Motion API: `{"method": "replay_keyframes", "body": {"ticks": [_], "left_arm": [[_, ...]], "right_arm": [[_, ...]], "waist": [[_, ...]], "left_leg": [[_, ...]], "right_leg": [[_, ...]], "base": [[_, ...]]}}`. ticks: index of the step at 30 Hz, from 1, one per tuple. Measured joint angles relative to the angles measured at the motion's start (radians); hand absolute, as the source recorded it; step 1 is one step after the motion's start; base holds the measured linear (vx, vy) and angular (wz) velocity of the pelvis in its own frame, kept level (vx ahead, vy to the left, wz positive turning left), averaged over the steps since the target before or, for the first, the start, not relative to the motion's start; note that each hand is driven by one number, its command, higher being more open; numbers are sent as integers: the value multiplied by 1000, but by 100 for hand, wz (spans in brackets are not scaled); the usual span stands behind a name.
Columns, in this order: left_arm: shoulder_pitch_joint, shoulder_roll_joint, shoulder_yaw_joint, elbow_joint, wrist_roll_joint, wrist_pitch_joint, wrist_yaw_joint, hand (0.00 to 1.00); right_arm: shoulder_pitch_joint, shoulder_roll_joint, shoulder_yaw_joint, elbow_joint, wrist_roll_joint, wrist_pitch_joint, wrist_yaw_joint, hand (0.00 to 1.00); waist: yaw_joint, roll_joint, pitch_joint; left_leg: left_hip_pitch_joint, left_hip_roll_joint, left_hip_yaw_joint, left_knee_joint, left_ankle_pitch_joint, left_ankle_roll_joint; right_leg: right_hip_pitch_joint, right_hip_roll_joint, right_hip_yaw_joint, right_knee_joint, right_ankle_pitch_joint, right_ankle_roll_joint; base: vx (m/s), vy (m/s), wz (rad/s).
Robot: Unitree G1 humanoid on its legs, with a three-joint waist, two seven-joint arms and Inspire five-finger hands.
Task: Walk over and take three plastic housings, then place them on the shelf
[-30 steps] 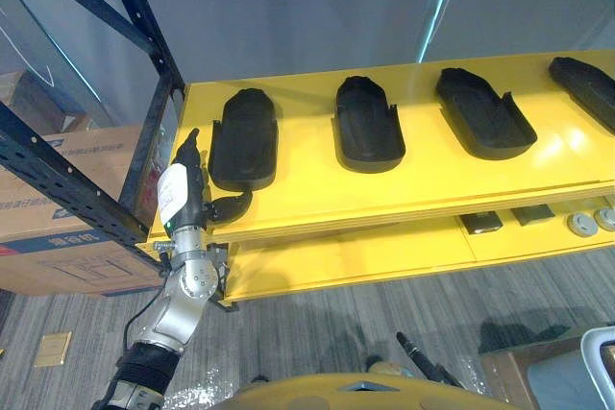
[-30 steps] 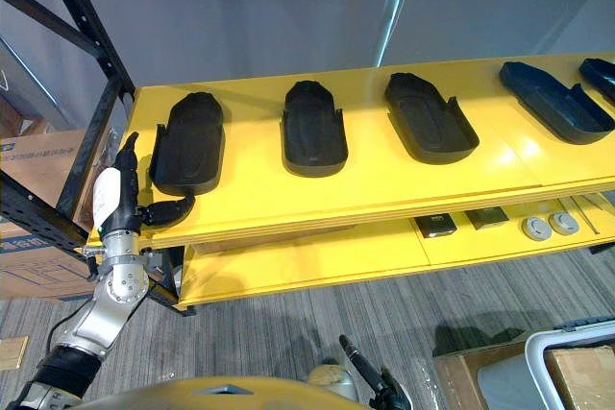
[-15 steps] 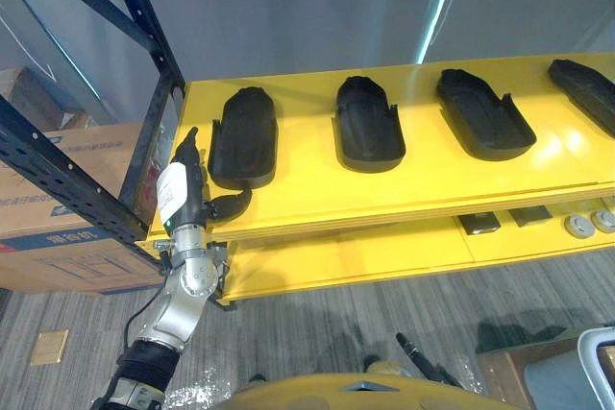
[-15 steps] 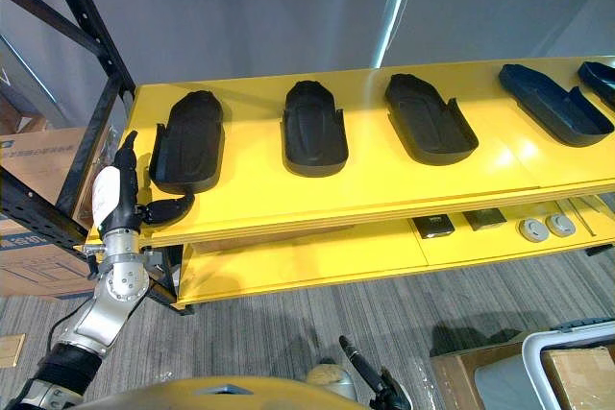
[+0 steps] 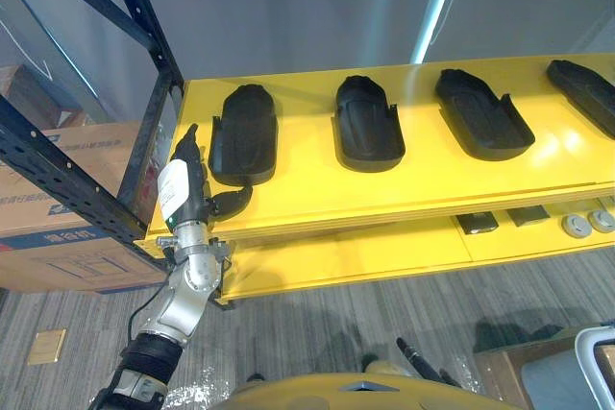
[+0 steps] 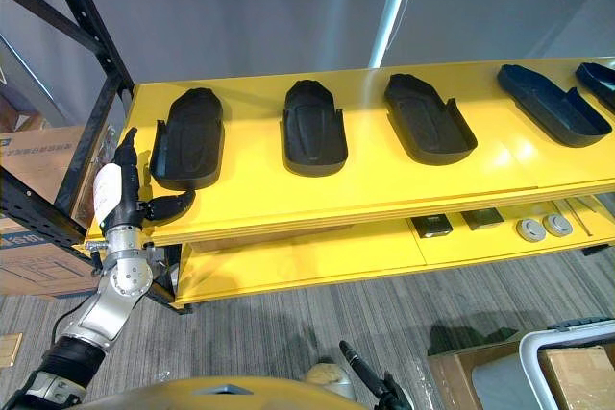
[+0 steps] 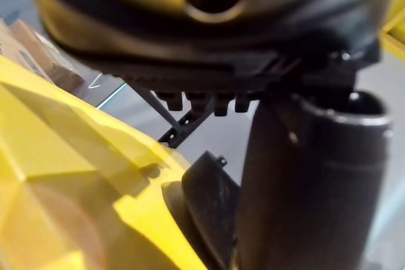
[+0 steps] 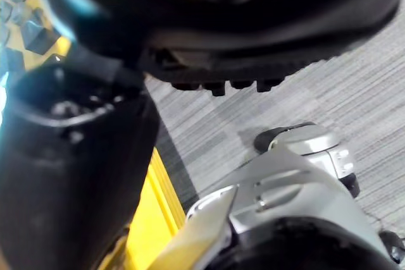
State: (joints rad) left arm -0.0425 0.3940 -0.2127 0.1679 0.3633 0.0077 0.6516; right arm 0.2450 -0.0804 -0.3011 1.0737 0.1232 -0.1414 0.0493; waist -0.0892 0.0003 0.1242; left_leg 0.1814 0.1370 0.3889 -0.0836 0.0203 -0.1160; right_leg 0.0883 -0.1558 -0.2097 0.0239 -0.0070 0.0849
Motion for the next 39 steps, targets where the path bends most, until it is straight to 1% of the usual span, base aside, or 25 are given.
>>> {"method": "replay_keyframes", "body": {"ticks": [7, 13, 17, 19, 20, 21, 22, 23, 24, 26, 27, 28, 29, 30, 31, 32, 33, 34, 35, 36, 37, 39], "left_arm": [[-29, 0, 0, 41, -4, 0, 3, 100], [-29, 0, -1, 41, -16, -1, 3, 100], [-28, -5, 0, 41, -128, -15, -1, 100], [-25, -14, 0, 36, -131, -35, -3, 100], [-20, -27, 2, 22, -138, -55, -9, 100], [-8, -36, 2, -6, -154, -75, -19, 100], [31, -43, 0, -83, -163, -106, -40, 100], [39, -44, -1, -100, -163, -114, -45, 100], [63, -45, -13, -165, -165, -156, -74, 100], [69, -45, -21, -217, -170, -191, -120, 100], [75, -45, -25, -259, -213, -228, -175, 100], [82, -44, -30, -300, -267, -262, -249, 100], [82, -43, -37, -313, -293, -276, -283, 100], [82, -42, -50, -337, -376, -308, -370, 100], [84, -43, -59, -356, -454, -321, -461, 100], [84, -43, -65, -368, -490, -321, -508, 100], [84, -44, -68, -386, -606, -321, -638, 100], [85, -43, -68, -396, -678, -312, -712, 100], [86, -42, -70, -413, -813, -274, -878, 100], [86, -36, -93, -417, -887, -242, -998, 100], [86, -31, -112, -417, -912, -220, -1054, 100], [85, 15, -211, -410, -957, -98, -1245, 100]], "right_arm": [[5, 0, 19, -4, 0, 0, -7, 100], [9, 2, 19, -15, 3, 1, -6, 100], [11, 2, 17, -18, 3, 1, 9, 100], [11, 4, 15, -18, 3, 1, 11, 100], [11, 7, 10, -18, 3, 1, 11, 100], [10, 7, 9, -18, 3, 1, 12, 100], [7, 7, 7, -18, 3, 0, 12, 100], [6, 7, 7, -18, 3, 0, 12, 100], [6, 7, 6, -18, 3, 0, 11, 100], [4, 7, 3, -17, 3, 0, 11, 100], [0, 7, -5, -17, 4, 0, 10, 100], [-6, 7, -8, -17, 6, 0, 6, 100], [-7, 7, -9, -17, 8, 0, 5, 100], [-9, 7, -11, -16, 11, 0, 3, 100], [-18, 7, -18, -4, 11, -1, 3, 100], [-28, 7, -26, 8, 12, -1, 3, 100], [-43, 7, -35, 26, 11, 0, 1, 100], [-48, 6, -39, 31, 11, 1, 2, 100], [-51, 6, -45, 33, 11, 2, 1, 100], [-56, 6, -49, 40, 11, 3, 1, 100], [-59, 6, -53, 48, 11, 4, 1, 100], [-65, 5, -57, 56, 10, 25, -2, 100]], "waist": [[1, -1, 1], [-1, -1, 1], [2, -2, 1], [4, -2, 1], [5, -2, 1], [6, -2, 1], [6, -2, 1], [6, -2, 1], [8, -1, 1], [15, -1, 0], [19, 2, -1], [21, 4, -2], [22, 5, -3], [29, 9, -7], [32, 14, -15], [33, 16, -17], [36, 20, -19], [37, 22, -20], [41, 24, -22], [46, 25, -25], [48, 24, -30], [52, 20, -44]], "left_leg": [[0, 0, 3, 0, 0, 0], [1, 0, 6, 0, 1, 1], [0, 0, 3, 0, 1, 1], [-1, 0, -1, 0, 1, 1], [-2, -1, -6, 0, 1, 1], [-2, -2, -8, 0, 1, 1], [-2, -3, -11, 0, 1, 1], [-2, -3, -11, 0, 1, 2], [-2, -3, -15, 0, 1, 2], [-2, -3, -19, 0, 1, 2], [-2, -4, -24, -1, 2, 2], [-2, -5, -30, -1, 2, 3], [-2, -5, -33, -1, 3, 3], [-1, -5, -36, -1, 3, 3], [-5, -5, -37, -2, 3, 3], [-7, -5, -38, -2, 4, 4], [-10, -5, -40, -4, 5, 4], [-13, -6, -40, -5, 6, 4], [-15, -5, -40, -5, 8, 5], [-16, -5, -39, -5, 8, 5], [-16, -5, -39, -5, 9, 5], [-12, -6, -38, -5, 9, 5]], "right_leg": [[-2, 0, 6, 8, 0, -1], [-3, 0, 8, 9, 0, 0], [-2, -1, 5, 9, 0, 0], [-1, -1, 0, 9, -1, 0], [0, -3, -5, 9, -2, 2], [0, -4, -7, 9, -3, 3], [0, -5, -10, 9, -5, 4], [1, -5, -10, 9, -5, 4], [2, -6, -14, 9, -7, 4], [5, -6, -20, 9, -7, 4], [8, -7, -24, 9, -8, 5], [12, -9, -31, 9, -9, 6], [15, -9, -34, 8, -9, 6], [18, -10, -38, 8, -9, 6], [22, -10, -36, 7, -9, 7], [22, -10, -37, 7, -9, 8], [21, -11, -37, 7, -8, 10], [21, -11, -37, 7, -7, 11], [21, -11, -38, 6, -6, 13], [21, -11, -38, 5, -5, 15], [21, -11, -38, 5, -4, 16], [31, -10, -41, -8, -1, 19]], "base": [[0, 0, 0], [0, 0, -1], [0, 0, 1], [0, 0, 6], [0, 0, 9], [0, 0, 10], [0, 0, 6], [4, 0, 6], [6, -1, 5], [5, -2, 8], [2, -2, 12], [2, -2, 13], [-1, -2, 13], [5, 1, 8], [9, 1, 7], [4, 2, 6], [-10, -1, 7], [-22, -1, 8], [-17, 0, 5], [-11, 1, 3], [0, 0, 0], [0, 0, 0]]}}
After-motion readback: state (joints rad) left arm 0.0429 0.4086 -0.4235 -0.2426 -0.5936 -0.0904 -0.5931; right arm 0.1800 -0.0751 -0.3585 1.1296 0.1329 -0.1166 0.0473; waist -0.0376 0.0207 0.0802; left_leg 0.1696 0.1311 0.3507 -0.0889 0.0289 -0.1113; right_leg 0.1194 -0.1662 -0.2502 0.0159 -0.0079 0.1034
